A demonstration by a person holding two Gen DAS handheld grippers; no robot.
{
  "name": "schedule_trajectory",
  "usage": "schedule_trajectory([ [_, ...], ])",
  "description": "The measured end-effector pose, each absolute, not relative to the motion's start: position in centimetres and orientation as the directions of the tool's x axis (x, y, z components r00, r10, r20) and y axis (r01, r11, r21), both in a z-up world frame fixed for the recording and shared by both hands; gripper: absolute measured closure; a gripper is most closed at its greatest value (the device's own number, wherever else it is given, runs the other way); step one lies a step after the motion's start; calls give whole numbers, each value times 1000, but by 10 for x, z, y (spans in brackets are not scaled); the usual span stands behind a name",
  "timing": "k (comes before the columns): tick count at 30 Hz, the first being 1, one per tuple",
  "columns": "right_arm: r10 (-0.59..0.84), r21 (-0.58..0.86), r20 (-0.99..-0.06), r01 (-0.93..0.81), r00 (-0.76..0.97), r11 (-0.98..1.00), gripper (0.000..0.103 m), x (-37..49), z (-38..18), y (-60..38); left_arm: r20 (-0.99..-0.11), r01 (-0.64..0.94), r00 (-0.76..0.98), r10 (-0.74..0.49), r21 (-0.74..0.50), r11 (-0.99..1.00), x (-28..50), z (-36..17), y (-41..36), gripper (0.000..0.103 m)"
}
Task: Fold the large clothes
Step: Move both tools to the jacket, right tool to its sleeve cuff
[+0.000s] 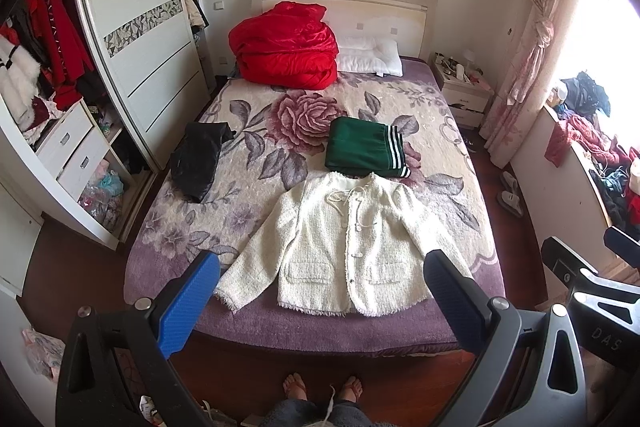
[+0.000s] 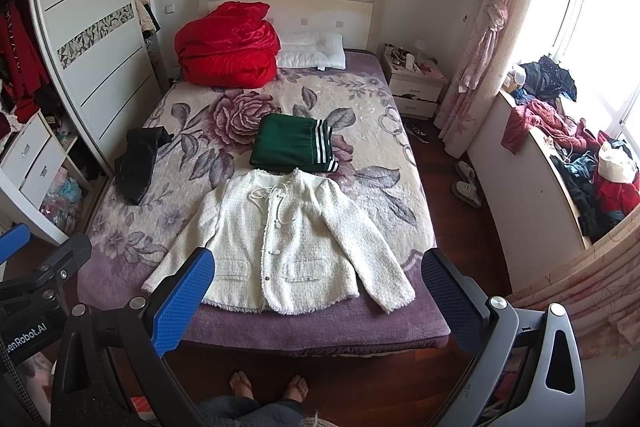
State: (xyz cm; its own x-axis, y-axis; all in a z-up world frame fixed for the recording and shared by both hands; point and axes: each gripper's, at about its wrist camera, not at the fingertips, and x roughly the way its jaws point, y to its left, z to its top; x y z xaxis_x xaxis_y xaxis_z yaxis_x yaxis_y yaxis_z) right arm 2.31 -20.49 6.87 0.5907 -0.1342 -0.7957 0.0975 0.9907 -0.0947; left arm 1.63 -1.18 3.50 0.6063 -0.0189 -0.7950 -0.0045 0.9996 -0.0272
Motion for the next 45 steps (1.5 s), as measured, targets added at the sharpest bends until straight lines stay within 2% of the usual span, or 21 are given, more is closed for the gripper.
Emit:
schedule_trajectory([
  [5, -122, -87, -799, 87, 589, 992, 0, 29, 61, -200, -791, -20, 611, -10, -28, 999, 19, 33, -11, 0],
  [10, -89, -54, -813, 78, 576, 995, 0, 52, 47, -208, -789, -78, 611, 64, 20, 997, 40, 18, -14, 0],
  [14, -24, 28, -846, 90, 532, 996, 0, 79, -2, -237, -765, -153, 627, 149, 67, 986, 65, -12, -13, 0],
  [18, 54, 140, -913, 186, 404, 972, 0, 122, -107, -283, -756, -165, 618, 216, 144, 976, 103, -70, -16, 0],
  [23, 89, 184, -969, 434, 230, 882, 2, 157, -264, -342, -835, -86, 508, 212, 196, 977, 166, -180, -23, 0],
  [25, 124, 207, -974, 531, 187, 821, 13, 162, -324, -367, -866, -45, 456, 206, 209, 977, 191, -229, -27, 0],
  [27, 149, 200, -980, 637, 134, 744, 35, 159, -380, -390, -895, -7, 407, 181, 195, 981, 215, -275, -30, 0],
  [28, 187, 220, -974, 692, 124, 687, 35, 154, -404, -402, -907, 9, 384, 174, 192, 981, 227, -291, -30, 0],
  [30, 229, 243, -964, 814, 139, 527, 35, 141, -457, -426, -927, 30, 343, 153, 174, 984, 245, -323, -34, 0],
  [34, 252, 295, -938, 929, 238, 222, 35, 118, -546, -466, -954, 59, 261, 145, 165, 985, 274, -395, -42, 0],
  [37, 244, 334, -917, 942, 315, 38, 35, 107, -601, -485, -963, 80, 226, 146, 167, 983, 288, -435, -48, 0],
  [40, 180, 304, -929, 944, 324, -127, 35, 90, -655, -510, -964, 102, 207, 167, 192, 976, 295, -473, -52, 0],
  [43, 122, 342, -918, 909, 378, -240, 35, 86, -687, -532, -965, 103, 179, 194, 214, 971, 299, -500, -49, 0],
  [44, 81, 364, -915, 897, 395, -250, 36, 89, -690, -539, -964, 101, 166, 209, 227, 969, 301, -508, -47, 0],
  [45, 35, 382, -915, 892, 401, -241, 55, 94, -688, -544, -963, 96, 157, 219, 236, 967, 302, -515, -47, 0],
])
